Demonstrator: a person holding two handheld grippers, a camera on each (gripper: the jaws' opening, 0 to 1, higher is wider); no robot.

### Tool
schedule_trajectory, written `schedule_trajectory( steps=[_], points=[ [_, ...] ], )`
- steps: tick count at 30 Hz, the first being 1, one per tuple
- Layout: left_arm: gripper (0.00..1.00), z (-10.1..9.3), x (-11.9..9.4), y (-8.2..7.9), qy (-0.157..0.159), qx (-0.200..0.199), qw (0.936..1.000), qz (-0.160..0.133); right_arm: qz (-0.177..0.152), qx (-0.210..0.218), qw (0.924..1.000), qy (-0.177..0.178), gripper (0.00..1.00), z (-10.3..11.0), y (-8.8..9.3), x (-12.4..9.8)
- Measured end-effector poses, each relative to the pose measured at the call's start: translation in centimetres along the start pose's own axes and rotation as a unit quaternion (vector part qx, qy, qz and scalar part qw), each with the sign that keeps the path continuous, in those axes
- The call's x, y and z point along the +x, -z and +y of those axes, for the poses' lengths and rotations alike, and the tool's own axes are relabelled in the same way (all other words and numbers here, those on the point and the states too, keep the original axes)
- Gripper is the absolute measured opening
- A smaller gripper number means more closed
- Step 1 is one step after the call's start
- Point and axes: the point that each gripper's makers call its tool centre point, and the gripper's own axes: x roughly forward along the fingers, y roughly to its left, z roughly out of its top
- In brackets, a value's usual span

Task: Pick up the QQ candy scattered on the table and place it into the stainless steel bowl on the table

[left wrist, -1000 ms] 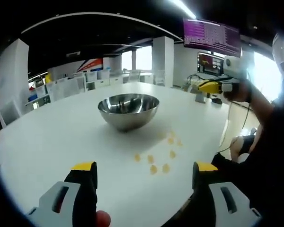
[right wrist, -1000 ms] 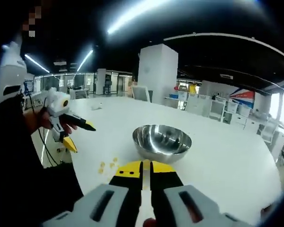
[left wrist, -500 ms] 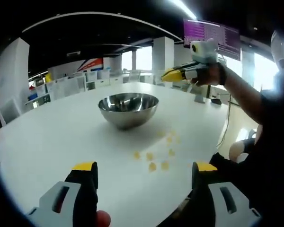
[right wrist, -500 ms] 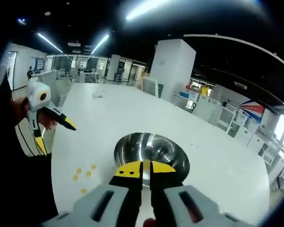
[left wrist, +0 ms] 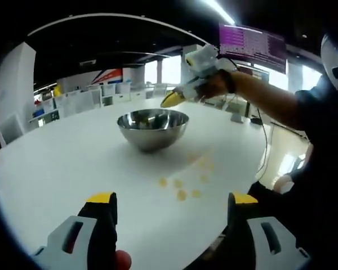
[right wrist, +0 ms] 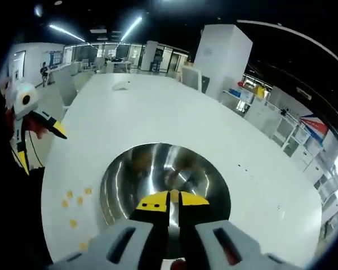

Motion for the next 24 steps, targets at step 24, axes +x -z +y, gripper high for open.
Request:
schedule_trajectory(
  steps=[24],
  points=[
    [0.80,-0.1,-0.1,0.4,0.001,-0.006,1.0000,0.002,0.030,-0.030,0.9989,-0.022,0.23,0.8,0.1,0.8]
  ],
)
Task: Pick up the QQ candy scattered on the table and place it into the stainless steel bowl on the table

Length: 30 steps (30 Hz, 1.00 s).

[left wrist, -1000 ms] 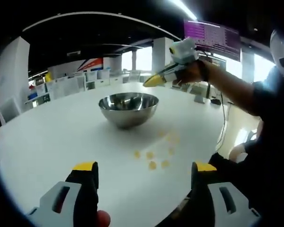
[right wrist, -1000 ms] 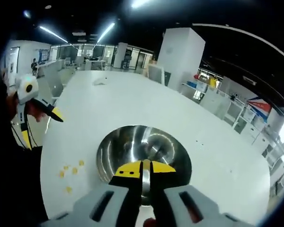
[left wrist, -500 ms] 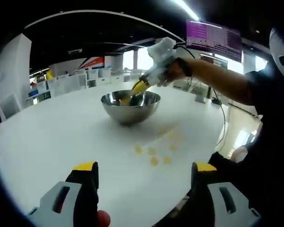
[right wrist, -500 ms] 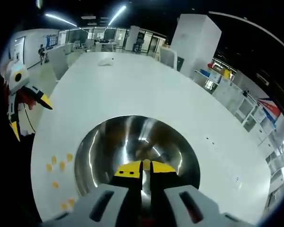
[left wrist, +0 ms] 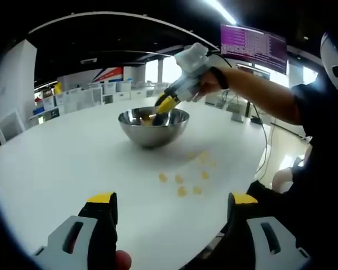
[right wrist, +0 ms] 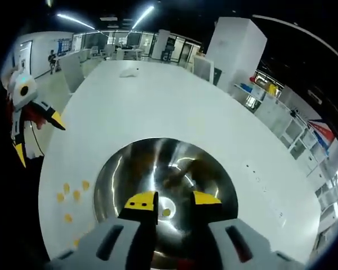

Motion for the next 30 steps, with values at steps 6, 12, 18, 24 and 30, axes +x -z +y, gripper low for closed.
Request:
schedule_trajectory(
  steps=[6,12,18,24,30],
  points=[
    [0.80,-0.1,-0.2,-0.2,-0.002,0.001,1.0000,-0.003,-0.005,-0.005,1.0000,0.006,0.22,0.3,-0.4,-0.9],
    [0.80,-0.5,-0.3,-0.3,0.000,0.004,1.0000,-0.004,-0.013,-0.002,0.9999,0.011,0.20,0.9,-0.5,-2.7],
    [0.80,-0.7,-0.5,-0.4,0.001,0.006,1.0000,-0.006,-0.045,0.009,0.9986,0.027,0.20,1.9,-0.7,-6.7],
    [0.80,-0.7,-0.5,-0.7,0.003,0.009,0.9999,-0.008,-0.086,0.036,0.9942,0.054,0.20,3.4,-0.1,-10.7],
    [0.80,-0.9,-0.3,-1.2,0.003,0.013,0.9998,-0.011,-0.134,0.077,0.9840,0.089,0.20,4.7,0.9,-14.7]
  ],
)
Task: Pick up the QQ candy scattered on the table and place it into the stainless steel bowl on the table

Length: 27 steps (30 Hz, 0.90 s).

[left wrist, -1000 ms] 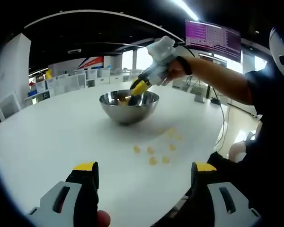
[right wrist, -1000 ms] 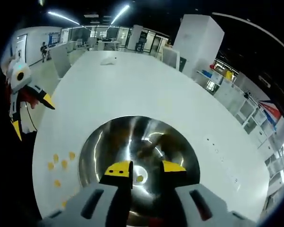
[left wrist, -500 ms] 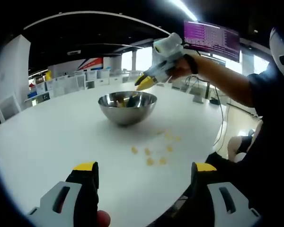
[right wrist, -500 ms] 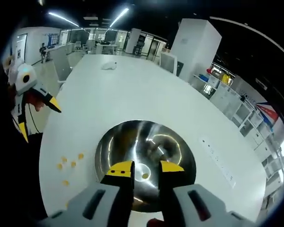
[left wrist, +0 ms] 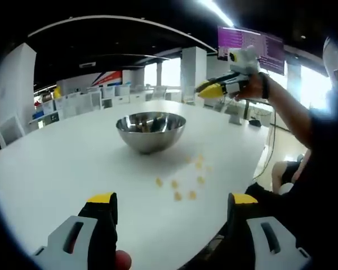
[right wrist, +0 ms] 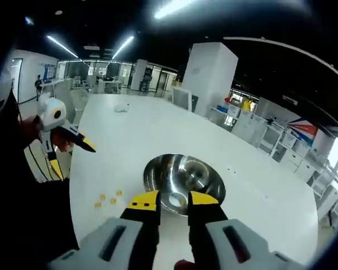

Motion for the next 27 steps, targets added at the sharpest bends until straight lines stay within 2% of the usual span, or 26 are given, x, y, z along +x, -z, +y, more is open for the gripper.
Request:
schedule_trajectory(
  steps=[5,11,16,22,27],
  points=[
    [0.80,0.0,0.3,-0.3,0.000,0.000,1.0000,-0.002,-0.036,0.037,0.9983,0.026,0.20,1.1,1.0,-3.6],
    [0.82,-0.7,1.0,-0.6,0.009,0.008,0.9999,0.004,-0.081,0.085,0.9913,0.060,0.19,2.1,3.0,-6.9],
    [0.82,-0.8,0.9,-1.1,0.011,0.018,0.9998,0.004,-0.076,0.097,0.9907,0.058,0.19,3.6,5.0,-7.7],
    [0.82,-0.8,0.7,-0.9,0.009,0.020,0.9997,0.008,-0.076,0.106,0.9899,0.056,0.19,4.1,5.6,-7.9],
    [0.82,-0.7,0.7,-0.9,0.008,0.019,0.9997,0.009,-0.065,0.102,0.9913,0.052,0.19,4.1,6.0,-6.9]
  ],
)
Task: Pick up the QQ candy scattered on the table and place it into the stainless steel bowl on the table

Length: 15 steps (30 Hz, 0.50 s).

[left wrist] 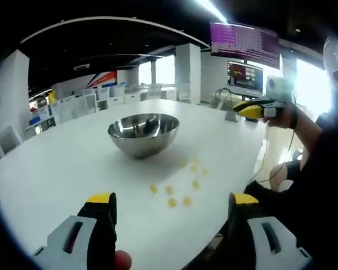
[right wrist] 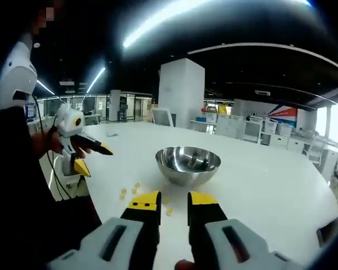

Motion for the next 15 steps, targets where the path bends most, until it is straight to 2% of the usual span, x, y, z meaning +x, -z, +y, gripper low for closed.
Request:
schedule_trajectory(
  steps=[8,15],
  points=[
    [0.81,0.2,0.1,0.1,-0.001,-0.003,1.0000,0.000,0.027,-0.006,0.9995,-0.012,0.19,0.5,1.9,2.3],
    [0.81,0.3,0.1,0.3,0.002,-0.007,1.0000,-0.001,0.062,-0.012,0.9975,-0.031,0.19,1.0,5.0,6.2]
  ],
)
